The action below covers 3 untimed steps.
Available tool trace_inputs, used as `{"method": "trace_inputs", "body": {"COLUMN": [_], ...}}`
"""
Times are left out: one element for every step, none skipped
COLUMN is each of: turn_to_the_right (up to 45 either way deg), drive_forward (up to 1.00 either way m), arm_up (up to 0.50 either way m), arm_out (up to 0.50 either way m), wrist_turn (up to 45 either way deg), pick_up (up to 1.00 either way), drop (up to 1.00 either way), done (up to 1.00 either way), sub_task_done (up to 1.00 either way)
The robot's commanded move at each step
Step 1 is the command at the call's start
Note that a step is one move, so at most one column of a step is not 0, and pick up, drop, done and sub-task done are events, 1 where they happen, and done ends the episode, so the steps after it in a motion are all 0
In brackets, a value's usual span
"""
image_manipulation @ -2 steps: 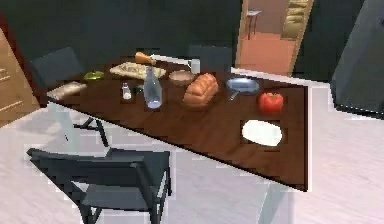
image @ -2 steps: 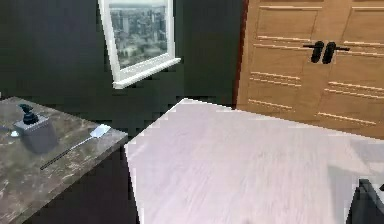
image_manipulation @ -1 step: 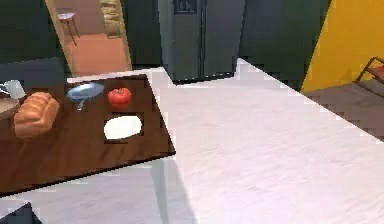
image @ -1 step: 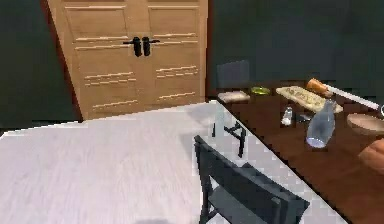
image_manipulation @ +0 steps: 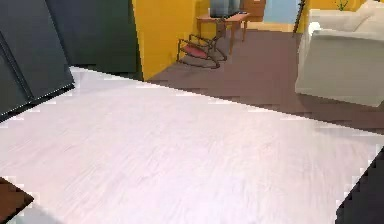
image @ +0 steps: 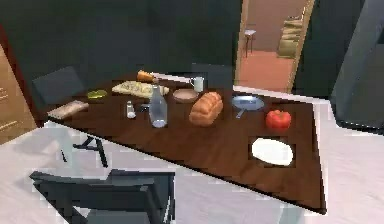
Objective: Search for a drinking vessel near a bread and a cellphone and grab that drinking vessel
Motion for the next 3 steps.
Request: {"method": "trace_inputs", "body": {"turn_to_the_right": [45.0,36.0,0.0], "drive_forward": [0.00,0.00,0.70], "arm_up": [0.00,0.00,0.00], "arm_out": [0.00,0.00,0.00], "wrist_turn": [0.0,0.0,0.0], "pick_up": [0.00,0.00,0.00], "drop": [0.00,0.00,0.00], "done": [0.00,0.00,0.00], "sub_task_done": [0.00,0.00,0.00]}}
